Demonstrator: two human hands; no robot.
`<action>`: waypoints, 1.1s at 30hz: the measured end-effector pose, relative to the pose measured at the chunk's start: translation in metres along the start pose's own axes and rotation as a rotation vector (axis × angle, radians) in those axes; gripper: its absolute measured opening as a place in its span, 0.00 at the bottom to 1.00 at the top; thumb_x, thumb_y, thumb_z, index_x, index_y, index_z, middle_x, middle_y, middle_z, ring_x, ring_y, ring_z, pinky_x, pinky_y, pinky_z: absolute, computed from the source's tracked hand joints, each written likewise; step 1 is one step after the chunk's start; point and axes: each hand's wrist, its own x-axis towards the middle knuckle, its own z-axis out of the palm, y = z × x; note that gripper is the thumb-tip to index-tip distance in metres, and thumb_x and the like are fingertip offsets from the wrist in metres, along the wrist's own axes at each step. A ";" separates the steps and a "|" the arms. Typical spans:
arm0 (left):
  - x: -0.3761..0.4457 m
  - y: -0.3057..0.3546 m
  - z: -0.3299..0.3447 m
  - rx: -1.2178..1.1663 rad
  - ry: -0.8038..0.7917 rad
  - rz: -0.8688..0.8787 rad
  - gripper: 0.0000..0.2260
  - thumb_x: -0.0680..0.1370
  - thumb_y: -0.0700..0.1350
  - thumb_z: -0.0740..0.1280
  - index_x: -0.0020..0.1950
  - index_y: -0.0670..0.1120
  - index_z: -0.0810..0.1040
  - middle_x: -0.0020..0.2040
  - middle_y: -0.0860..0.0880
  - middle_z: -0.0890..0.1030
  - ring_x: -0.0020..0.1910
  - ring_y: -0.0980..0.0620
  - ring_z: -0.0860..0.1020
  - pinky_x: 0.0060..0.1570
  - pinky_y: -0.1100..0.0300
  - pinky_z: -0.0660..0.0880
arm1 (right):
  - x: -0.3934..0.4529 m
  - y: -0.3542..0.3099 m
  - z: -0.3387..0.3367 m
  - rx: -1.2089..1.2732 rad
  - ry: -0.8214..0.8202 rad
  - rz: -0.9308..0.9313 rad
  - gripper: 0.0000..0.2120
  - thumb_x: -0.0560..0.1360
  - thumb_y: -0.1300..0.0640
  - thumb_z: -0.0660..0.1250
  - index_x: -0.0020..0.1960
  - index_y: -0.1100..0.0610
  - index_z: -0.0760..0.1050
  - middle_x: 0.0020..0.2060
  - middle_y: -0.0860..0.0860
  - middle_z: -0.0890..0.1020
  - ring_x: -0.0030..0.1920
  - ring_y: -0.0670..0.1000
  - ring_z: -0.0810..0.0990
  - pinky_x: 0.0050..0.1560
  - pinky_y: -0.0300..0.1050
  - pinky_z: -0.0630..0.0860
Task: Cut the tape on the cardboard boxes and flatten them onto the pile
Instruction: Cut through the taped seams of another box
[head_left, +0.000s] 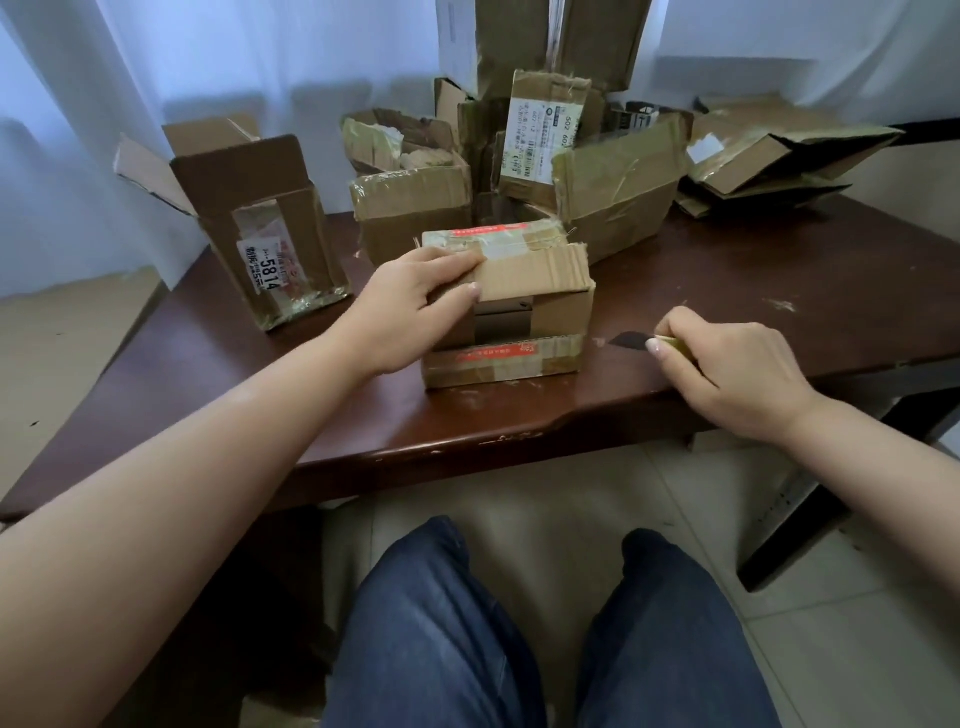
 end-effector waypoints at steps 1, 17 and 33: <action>0.001 0.001 -0.006 0.001 -0.048 -0.005 0.23 0.78 0.53 0.61 0.71 0.47 0.72 0.65 0.53 0.74 0.66 0.55 0.70 0.64 0.68 0.61 | 0.001 -0.009 0.000 0.061 0.001 -0.014 0.10 0.80 0.49 0.55 0.48 0.54 0.70 0.27 0.42 0.69 0.30 0.57 0.74 0.32 0.45 0.62; 0.017 0.046 -0.024 0.372 -0.235 -0.018 0.21 0.75 0.66 0.62 0.40 0.48 0.73 0.40 0.48 0.75 0.41 0.47 0.75 0.42 0.53 0.70 | 0.015 -0.084 -0.016 0.121 -0.015 -0.180 0.10 0.75 0.47 0.59 0.46 0.50 0.77 0.23 0.40 0.65 0.29 0.54 0.76 0.27 0.40 0.60; 0.016 0.090 -0.008 -0.457 -0.195 -0.571 0.09 0.80 0.41 0.63 0.40 0.40 0.74 0.22 0.49 0.77 0.20 0.57 0.74 0.19 0.68 0.70 | 0.019 -0.106 -0.049 0.534 -0.410 0.331 0.08 0.79 0.60 0.59 0.49 0.61 0.77 0.27 0.53 0.83 0.21 0.46 0.73 0.27 0.37 0.72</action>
